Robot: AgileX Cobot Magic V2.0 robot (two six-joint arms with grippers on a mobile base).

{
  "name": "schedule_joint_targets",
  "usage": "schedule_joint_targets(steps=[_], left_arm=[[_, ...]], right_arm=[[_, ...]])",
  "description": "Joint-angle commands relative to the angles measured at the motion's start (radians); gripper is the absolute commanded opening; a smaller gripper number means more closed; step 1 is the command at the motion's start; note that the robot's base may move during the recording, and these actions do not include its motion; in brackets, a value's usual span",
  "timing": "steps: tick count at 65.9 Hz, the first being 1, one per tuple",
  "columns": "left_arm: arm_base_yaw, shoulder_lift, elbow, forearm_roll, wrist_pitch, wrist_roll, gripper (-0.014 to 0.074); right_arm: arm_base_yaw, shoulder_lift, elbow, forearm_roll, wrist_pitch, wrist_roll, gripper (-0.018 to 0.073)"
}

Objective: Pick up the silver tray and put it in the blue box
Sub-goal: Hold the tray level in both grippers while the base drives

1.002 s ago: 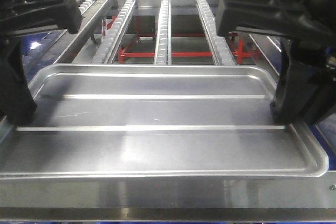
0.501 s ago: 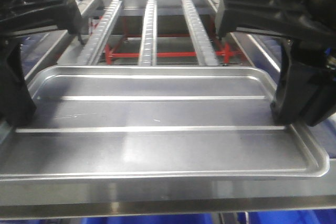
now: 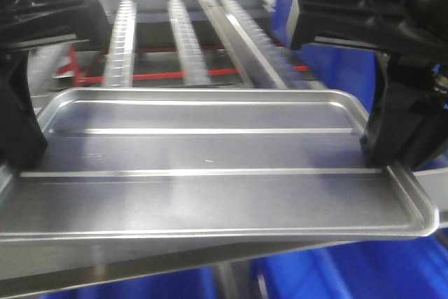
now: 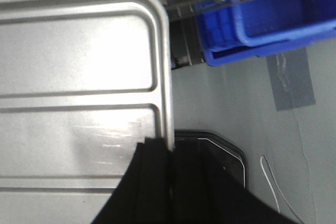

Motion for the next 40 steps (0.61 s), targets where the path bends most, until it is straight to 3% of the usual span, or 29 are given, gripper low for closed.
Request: schedule_joint_targets(steps=[1, 40], left_arm=[[-0.008, -0.028, -0.027, 0.001, -0.028, -0.006, -0.0013], [-0.008, -0.028, -0.027, 0.001, -0.028, -0.006, -0.0014]], right_arm=[[-0.006, -0.021, -0.021, -0.033, -0.032, 0.0, 0.0073], [-0.006, -0.021, -0.021, -0.033, -0.032, 0.0, 0.0073]])
